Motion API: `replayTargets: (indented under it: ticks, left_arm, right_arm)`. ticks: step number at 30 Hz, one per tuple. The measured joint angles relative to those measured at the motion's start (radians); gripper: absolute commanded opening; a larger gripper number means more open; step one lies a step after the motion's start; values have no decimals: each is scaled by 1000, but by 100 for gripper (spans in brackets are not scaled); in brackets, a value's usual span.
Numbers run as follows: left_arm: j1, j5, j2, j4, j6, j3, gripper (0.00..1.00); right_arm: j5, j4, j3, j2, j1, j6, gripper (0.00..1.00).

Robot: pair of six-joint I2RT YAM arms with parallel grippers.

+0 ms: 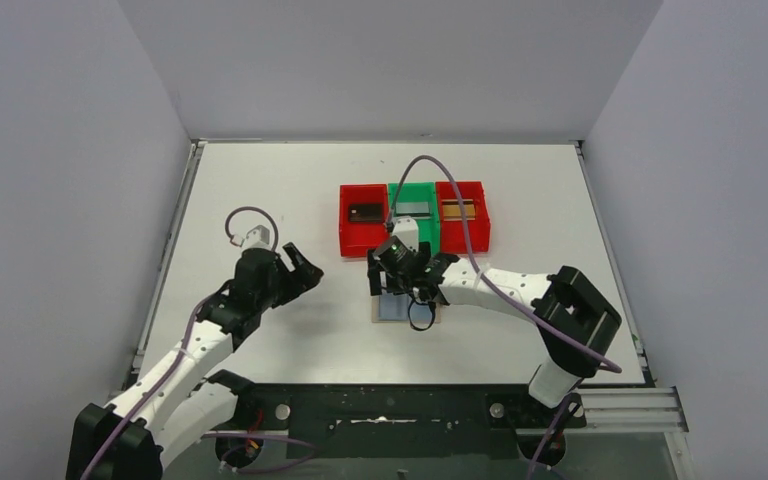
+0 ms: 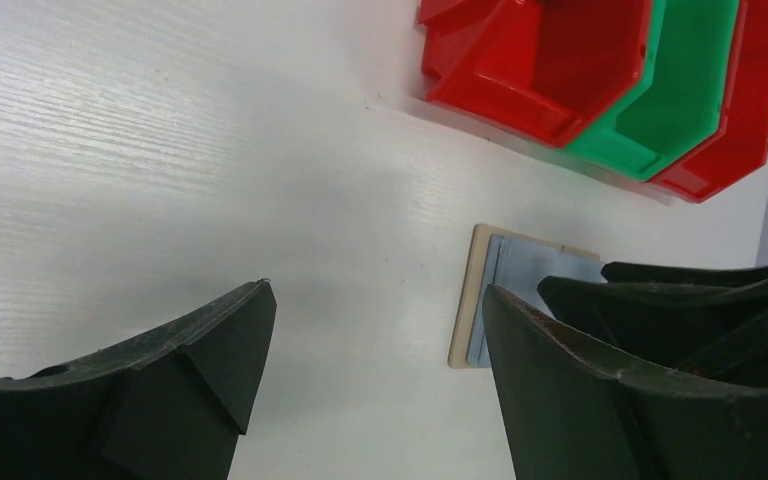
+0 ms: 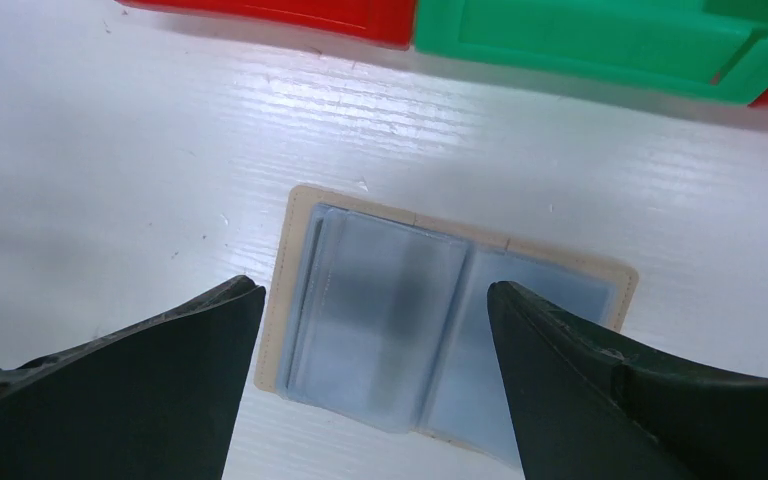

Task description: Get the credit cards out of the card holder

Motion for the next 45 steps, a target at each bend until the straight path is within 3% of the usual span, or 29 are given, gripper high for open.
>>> replayTargets:
  ticks: [11, 20, 23, 29, 36, 45]
  left_arm:
    - [0, -24, -42, 6, -26, -18, 76]
    - [0, -24, -42, 7, -39, -21, 76]
    - [0, -24, -42, 7, -40, -21, 76]
    - [0, -24, -42, 6, -40, -23, 76]
    - [0, -21, -39, 7, -41, -23, 76]
    - [-1, 85, 33, 85, -5, -23, 73]
  right_arm:
    - [40, -21, -18, 61, 17, 105, 75]
    - [26, -28, -18, 98, 17, 114, 72]
    - [16, -21, -18, 107, 17, 116, 67]
    - [11, -11, -18, 109, 15, 128, 46]
    - [-17, 32, -44, 101, -17, 130, 28]
    - [-181, 216, -208, 14, -119, 141, 23]
